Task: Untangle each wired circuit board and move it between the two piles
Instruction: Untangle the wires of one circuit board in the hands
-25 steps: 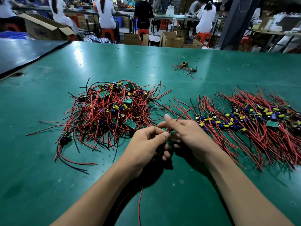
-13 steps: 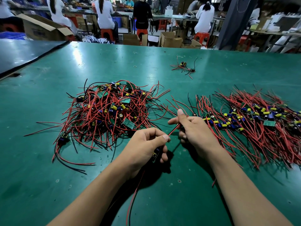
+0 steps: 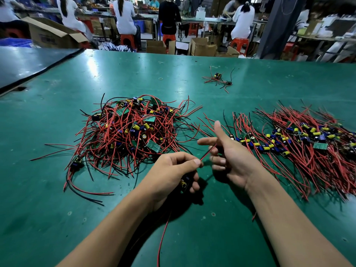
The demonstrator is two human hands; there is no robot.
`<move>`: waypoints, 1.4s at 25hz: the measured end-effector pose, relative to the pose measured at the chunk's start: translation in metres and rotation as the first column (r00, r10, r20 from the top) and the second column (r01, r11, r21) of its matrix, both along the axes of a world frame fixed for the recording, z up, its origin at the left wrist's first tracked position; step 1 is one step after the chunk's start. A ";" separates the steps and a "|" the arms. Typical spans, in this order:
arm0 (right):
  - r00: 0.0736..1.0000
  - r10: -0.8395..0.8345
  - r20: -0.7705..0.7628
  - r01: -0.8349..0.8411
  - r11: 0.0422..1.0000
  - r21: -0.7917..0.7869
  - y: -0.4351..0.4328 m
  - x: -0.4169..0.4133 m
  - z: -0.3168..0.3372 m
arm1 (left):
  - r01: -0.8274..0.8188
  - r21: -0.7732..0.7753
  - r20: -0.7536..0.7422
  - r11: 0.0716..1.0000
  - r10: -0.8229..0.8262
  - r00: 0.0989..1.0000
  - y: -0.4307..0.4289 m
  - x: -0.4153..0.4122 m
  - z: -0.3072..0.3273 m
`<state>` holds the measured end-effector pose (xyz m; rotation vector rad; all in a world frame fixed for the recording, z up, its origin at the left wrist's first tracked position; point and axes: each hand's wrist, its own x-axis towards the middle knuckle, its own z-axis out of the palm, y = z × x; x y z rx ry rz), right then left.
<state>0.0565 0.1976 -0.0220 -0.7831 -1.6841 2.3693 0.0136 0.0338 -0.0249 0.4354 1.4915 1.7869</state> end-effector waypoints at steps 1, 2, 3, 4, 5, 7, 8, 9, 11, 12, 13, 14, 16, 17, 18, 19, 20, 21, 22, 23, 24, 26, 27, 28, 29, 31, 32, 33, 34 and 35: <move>1.000 -0.006 -0.002 0.006 1.000 0.007 -0.001 0.000 0.000 | -0.026 0.009 0.019 1.000 0.025 1.000 0.001 0.000 0.001; 1.000 -0.010 -0.003 0.010 1.000 0.013 -0.001 0.000 0.001 | -0.045 0.023 0.047 0.999 0.044 0.998 0.001 0.000 0.002; 1.000 -0.014 -0.008 0.014 1.000 0.020 -0.001 0.000 0.001 | -0.060 0.044 0.088 0.997 0.056 0.995 0.002 0.000 0.004; 1.000 -0.014 -0.015 0.014 1.000 0.026 -0.002 0.000 0.002 | -0.071 0.077 0.139 0.995 0.059 0.989 0.002 -0.001 0.007; 1.000 -0.012 -0.023 0.013 0.999 0.032 -0.004 0.000 0.003 | -0.076 0.117 0.188 0.990 0.053 0.981 0.001 -0.003 0.010; 0.999 -0.016 -0.032 0.018 0.998 0.055 -0.006 0.000 0.003 | -0.088 0.201 0.268 0.976 0.031 0.963 -0.001 -0.009 0.014; 0.999 -0.018 -0.034 0.020 0.998 0.064 -0.007 0.000 0.003 | -0.103 0.240 0.302 0.965 0.026 0.953 -0.002 -0.012 0.015; 0.999 -0.018 -0.035 0.020 0.997 0.068 -0.007 0.000 0.002 | -0.121 0.273 0.329 0.954 0.026 0.944 -0.003 -0.014 0.015; 0.999 -0.006 -0.037 0.009 0.997 0.077 -0.008 0.000 0.002 | -0.152 0.313 0.356 0.938 0.033 0.934 -0.005 -0.017 0.013; 0.999 0.003 -0.040 0.001 0.997 0.083 -0.008 0.000 0.002 | -0.160 0.325 0.360 0.932 0.034 0.932 -0.005 -0.018 0.012; 0.999 0.010 -0.042 -0.006 0.996 0.090 -0.008 0.000 0.001 | -0.162 0.337 0.359 0.927 0.033 0.933 -0.006 -0.019 0.012; 0.999 0.018 -0.040 -0.014 0.995 0.102 -0.009 0.000 0.001 | -0.161 0.348 0.356 0.923 0.029 0.934 -0.006 -0.020 0.011; 0.999 0.030 -0.034 -0.025 0.991 0.134 -0.011 0.000 0.002 | -0.158 0.369 0.352 0.916 0.019 0.936 -0.008 -0.021 0.010; 0.999 0.039 -0.031 -0.033 0.987 0.158 -0.012 0.000 0.003 | -0.159 0.381 0.355 0.911 0.015 0.935 -0.008 -0.022 0.009; 0.998 0.063 -0.028 -0.056 0.980 0.189 -0.014 0.001 0.003 | -0.161 0.397 0.358 0.904 0.010 0.934 -0.009 -0.022 0.009; 0.994 0.109 -0.026 -0.101 0.969 0.227 -0.015 0.002 0.004 | -0.164 0.415 0.361 0.895 0.003 0.932 -0.010 -0.023 0.009; 0.985 0.172 -0.027 -0.158 0.949 0.272 -0.017 0.003 0.003 | -0.168 0.435 0.366 0.885 -0.003 0.931 -0.010 -0.023 0.008; 0.971 0.235 -0.032 -0.212 0.920 0.329 -0.019 0.005 0.003 | -0.173 0.451 0.370 0.875 -0.007 0.929 -0.011 -0.023 0.009; 0.960 0.276 -0.040 -0.239 0.887 0.395 -0.022 0.006 0.001 | -0.179 0.461 0.372 0.869 -0.006 0.928 -0.011 -0.023 0.008; 0.957 0.286 -0.054 -0.231 0.860 0.455 -0.024 0.006 -0.001 | -0.180 0.464 0.371 0.867 -0.006 0.929 -0.011 -0.024 0.008; 0.960 0.271 -0.067 -0.203 0.842 0.501 -0.026 0.005 -0.002 | -0.180 0.460 0.367 0.869 -0.002 0.930 -0.012 -0.024 0.008; 0.973 0.216 -0.085 -0.135 0.823 0.553 -0.028 0.003 -0.002 | -0.186 0.447 0.357 0.875 0.017 0.934 -0.012 -0.024 0.008; 0.978 0.182 -0.101 -0.093 0.816 0.571 -0.028 0.002 -0.002 | -0.195 0.437 0.343 0.878 0.038 0.939 -0.011 -0.023 0.008; 0.982 0.135 -0.134 -0.031 0.809 0.586 -0.026 0.002 -0.002 | -0.213 0.411 0.310 0.887 0.084 0.947 -0.010 -0.022 0.008; 0.981 0.070 -0.182 0.054 0.799 0.599 -0.024 0.001 -0.002 | -0.242 0.365 0.246 0.899 0.158 0.956 -0.009 -0.021 0.008; 0.951 -0.091 -0.296 0.263 0.742 0.616 -0.020 0.001 -0.001 | -0.362 0.234 0.037 0.902 0.364 0.931 -0.008 -0.020 0.006; 0.924 -0.170 -0.342 0.359 0.692 0.627 -0.016 0.001 -0.001 | -0.437 0.170 -0.094 0.883 0.456 0.885 -0.009 -0.020 0.004; 0.897 -0.239 -0.372 0.435 0.626 0.647 -0.012 0.001 -0.001 | -0.496 0.114 -0.232 0.861 0.508 0.829 -0.010 -0.020 0.002; 0.876 -0.293 -0.382 0.482 0.554 0.679 -0.008 0.003 -0.001 | -0.532 0.065 -0.360 0.844 0.517 0.777 -0.011 -0.020 0.000; 0.864 -0.337 -0.373 0.500 0.491 0.713 -0.003 0.004 -0.001 | -0.557 0.020 -0.458 0.830 0.503 0.733 -0.011 -0.020 -0.003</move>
